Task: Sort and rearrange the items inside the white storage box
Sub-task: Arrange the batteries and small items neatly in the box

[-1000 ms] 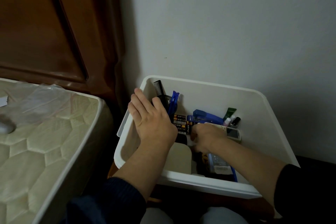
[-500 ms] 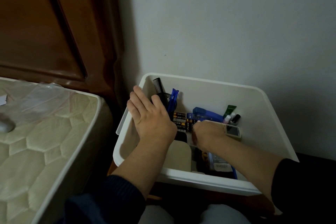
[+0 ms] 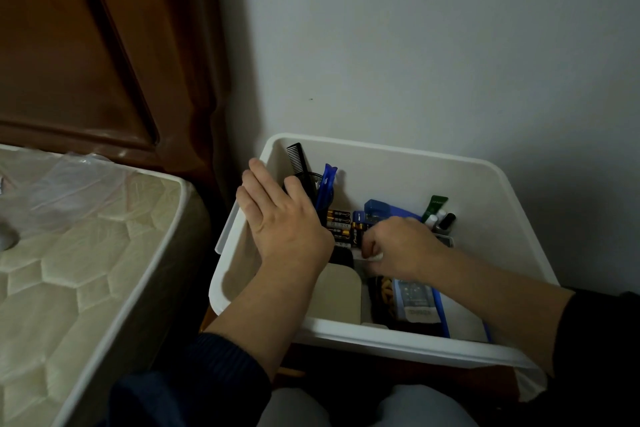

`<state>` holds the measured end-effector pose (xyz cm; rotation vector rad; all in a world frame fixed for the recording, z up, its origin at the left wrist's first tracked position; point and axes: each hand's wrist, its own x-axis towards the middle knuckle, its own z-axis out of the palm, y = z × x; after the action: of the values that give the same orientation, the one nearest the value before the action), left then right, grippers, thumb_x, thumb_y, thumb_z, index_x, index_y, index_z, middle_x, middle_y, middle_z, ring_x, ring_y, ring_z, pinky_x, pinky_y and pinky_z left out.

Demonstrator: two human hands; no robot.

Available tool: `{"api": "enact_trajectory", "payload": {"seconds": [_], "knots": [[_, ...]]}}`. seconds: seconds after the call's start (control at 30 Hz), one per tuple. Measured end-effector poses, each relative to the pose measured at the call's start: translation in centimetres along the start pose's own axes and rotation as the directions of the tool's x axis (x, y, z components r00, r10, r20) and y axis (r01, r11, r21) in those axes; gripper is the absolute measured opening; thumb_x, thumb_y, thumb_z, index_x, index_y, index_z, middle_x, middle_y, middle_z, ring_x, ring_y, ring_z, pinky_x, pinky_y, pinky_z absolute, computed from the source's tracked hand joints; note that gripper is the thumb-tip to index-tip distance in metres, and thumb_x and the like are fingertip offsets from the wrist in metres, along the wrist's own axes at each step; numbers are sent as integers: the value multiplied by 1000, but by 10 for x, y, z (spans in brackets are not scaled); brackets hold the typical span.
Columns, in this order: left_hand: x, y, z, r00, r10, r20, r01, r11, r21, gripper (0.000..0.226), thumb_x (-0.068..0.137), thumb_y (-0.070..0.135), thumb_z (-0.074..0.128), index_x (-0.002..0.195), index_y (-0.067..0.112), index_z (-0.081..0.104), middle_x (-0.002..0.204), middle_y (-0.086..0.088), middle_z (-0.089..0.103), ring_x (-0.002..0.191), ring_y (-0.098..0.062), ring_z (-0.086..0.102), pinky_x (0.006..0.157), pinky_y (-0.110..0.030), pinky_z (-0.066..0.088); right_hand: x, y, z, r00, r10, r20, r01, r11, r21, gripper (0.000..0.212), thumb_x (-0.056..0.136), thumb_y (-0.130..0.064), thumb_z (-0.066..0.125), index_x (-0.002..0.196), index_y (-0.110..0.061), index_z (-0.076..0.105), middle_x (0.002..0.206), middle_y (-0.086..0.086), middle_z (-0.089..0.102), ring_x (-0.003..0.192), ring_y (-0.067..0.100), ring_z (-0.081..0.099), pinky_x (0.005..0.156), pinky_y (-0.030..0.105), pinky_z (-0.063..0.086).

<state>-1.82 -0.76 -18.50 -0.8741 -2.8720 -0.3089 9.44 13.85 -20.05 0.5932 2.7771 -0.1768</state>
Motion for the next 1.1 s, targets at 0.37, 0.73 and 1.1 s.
{"api": "enact_trajectory", "payload": {"seconds": [0.37, 0.73, 1.1], "knots": [[-2, 0, -5, 1000, -5, 13, 4, 1000, 15, 63, 79, 31, 65, 134, 13, 41, 165, -35, -1, 154, -51, 4, 127, -56, 5, 4, -13, 5, 999, -1, 33, 4, 995, -98, 19, 87, -35, 76, 98, -21, 71, 96, 1, 69, 87, 20, 68, 79, 41, 62], [-6, 6, -23, 943, 301, -145, -330, 903, -274, 45, 79, 19, 63, 123, 20, 55, 134, -7, 53, 122, -27, 47, 104, -41, 39, -20, 29, -28, 925, 233, -299, -118, 926, 359, 9, 90, -28, 71, 92, -33, 77, 81, -18, 70, 83, 8, 67, 83, 34, 58], [-20, 19, -8, 221, 614, 758, -351, 775, -526, 36, 106, 40, 53, 138, 31, 67, 133, 15, 67, 112, -3, 59, 93, -20, 42, -35, 59, -23, 767, 419, -486, -403, 904, 144, 14, 90, -35, 68, 103, -37, 73, 92, -13, 71, 113, 25, 53, 118, 59, 18]]}}
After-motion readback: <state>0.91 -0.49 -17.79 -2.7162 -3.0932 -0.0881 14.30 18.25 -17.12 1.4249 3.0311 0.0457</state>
